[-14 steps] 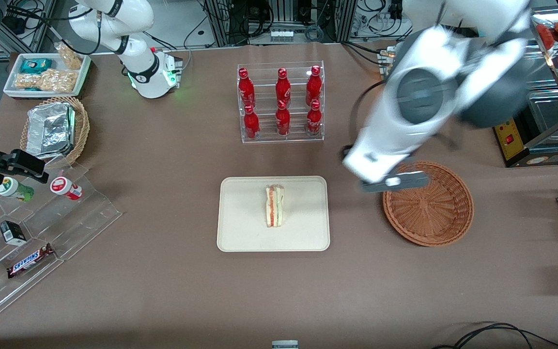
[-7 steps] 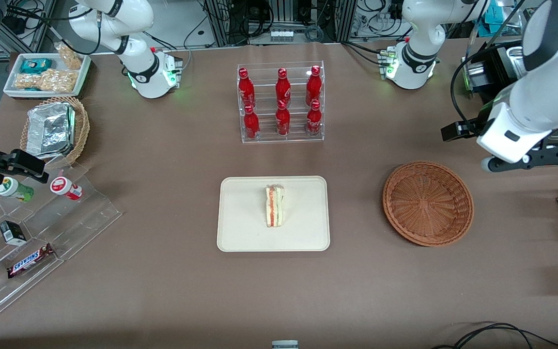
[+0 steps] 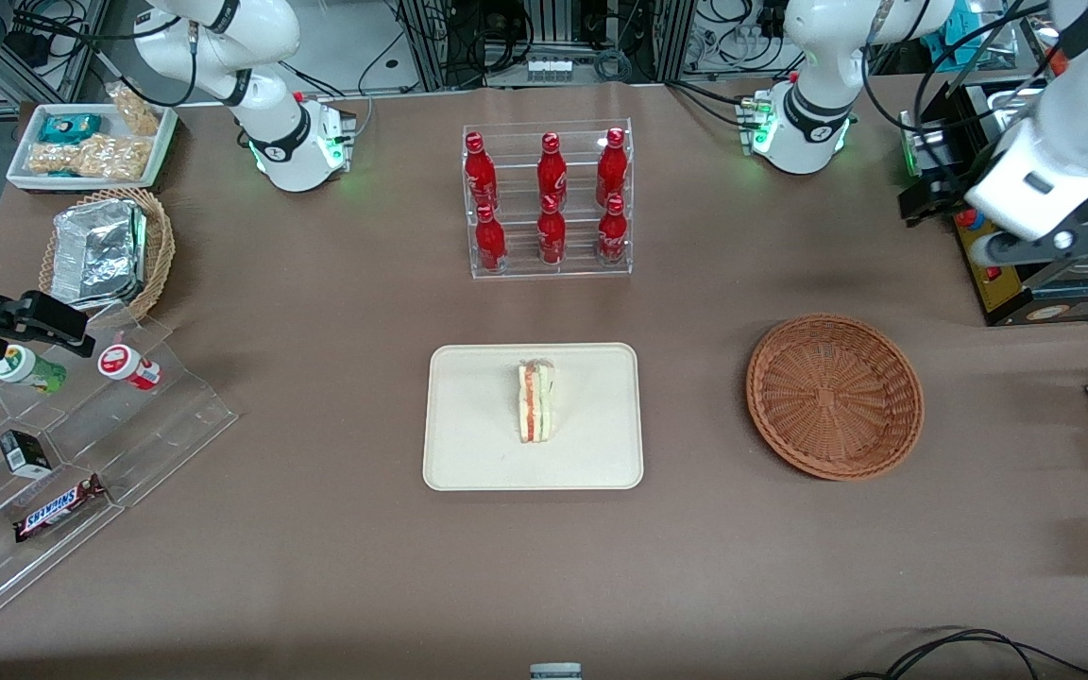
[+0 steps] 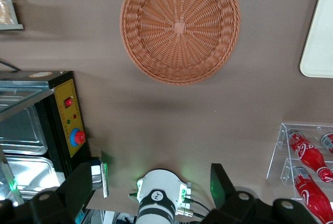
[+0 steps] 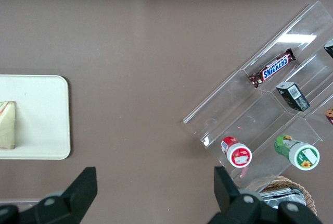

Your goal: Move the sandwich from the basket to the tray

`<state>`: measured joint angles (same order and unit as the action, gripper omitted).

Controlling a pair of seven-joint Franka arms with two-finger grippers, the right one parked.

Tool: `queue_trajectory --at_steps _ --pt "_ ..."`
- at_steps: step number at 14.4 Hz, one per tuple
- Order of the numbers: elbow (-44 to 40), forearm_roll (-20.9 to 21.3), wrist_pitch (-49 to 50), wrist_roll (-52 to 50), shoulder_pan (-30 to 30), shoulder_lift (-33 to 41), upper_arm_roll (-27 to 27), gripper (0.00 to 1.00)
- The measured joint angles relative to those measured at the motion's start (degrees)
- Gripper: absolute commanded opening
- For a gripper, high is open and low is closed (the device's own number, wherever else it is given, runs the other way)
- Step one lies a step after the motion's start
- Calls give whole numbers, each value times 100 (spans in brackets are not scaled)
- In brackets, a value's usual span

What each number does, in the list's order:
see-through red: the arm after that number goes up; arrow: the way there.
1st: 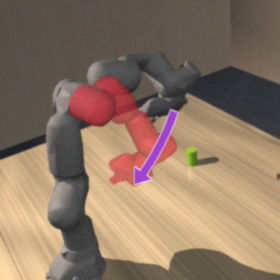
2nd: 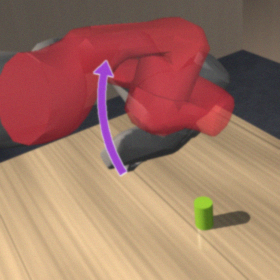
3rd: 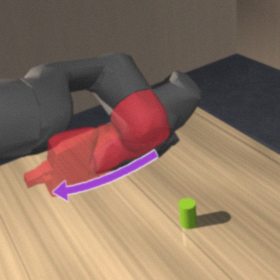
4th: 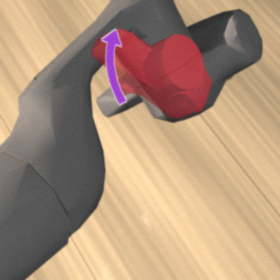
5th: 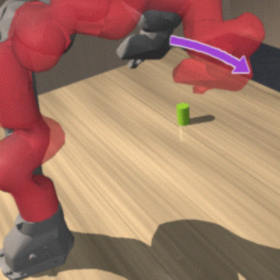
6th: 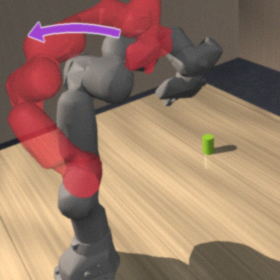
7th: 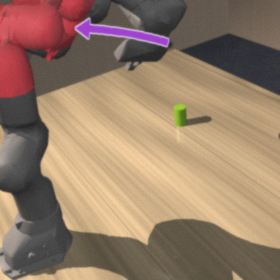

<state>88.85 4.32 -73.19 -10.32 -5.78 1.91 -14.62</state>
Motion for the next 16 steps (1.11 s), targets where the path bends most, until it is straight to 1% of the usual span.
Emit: queue_trajectory --at_steps 10,13,16 --pt "-177 -11 -5 27 13 59 -7 100" --pt "-236 -287 -6 27 -26 59 20 100" --pt "-237 -377 -15 35 -106 57 34 100"
